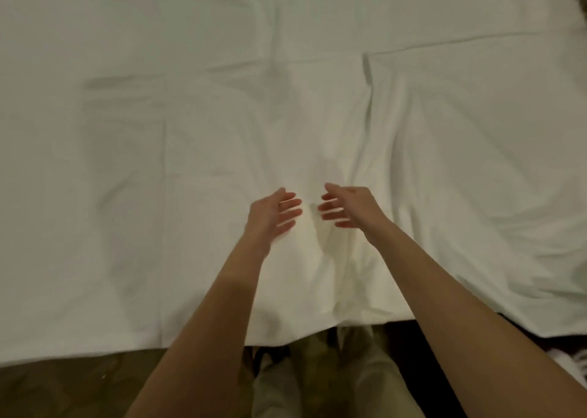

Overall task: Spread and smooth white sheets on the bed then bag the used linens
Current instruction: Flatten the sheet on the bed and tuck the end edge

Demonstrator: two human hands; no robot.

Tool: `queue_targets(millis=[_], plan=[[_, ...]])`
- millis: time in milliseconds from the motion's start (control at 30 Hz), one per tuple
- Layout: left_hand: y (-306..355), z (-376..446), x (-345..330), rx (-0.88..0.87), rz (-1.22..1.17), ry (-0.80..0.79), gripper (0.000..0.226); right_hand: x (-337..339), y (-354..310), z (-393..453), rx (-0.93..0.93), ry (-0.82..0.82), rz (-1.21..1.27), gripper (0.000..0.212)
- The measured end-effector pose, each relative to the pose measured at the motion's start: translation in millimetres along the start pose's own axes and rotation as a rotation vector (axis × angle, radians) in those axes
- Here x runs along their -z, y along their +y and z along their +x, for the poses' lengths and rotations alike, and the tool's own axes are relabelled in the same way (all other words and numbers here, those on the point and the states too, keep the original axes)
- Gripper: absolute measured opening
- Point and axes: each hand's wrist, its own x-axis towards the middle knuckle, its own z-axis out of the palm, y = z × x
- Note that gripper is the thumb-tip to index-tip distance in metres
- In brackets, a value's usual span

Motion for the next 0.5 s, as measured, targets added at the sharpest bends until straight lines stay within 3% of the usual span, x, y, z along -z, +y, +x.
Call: queue_targets(millis=[267, 400, 500], plan=[[46.4, 65.8, -90.6, -0.072, 0.153, 0.094, 0.029, 81.0, -47.4, 93.3, 0.141, 0.134, -0.141, 0.024], [78.5, 100.7, -92.8, -0.185, 0.232, 0.151, 0.028, 85.9, -79.1, 133.3, 0.188, 0.163, -0.117, 0.035], [110.1, 127.0, -70.6, -0.323, 0.423, 0.245, 0.038, 81.9, -99.5, 157.8, 0.238, 0.185, -0.119, 0.041]])
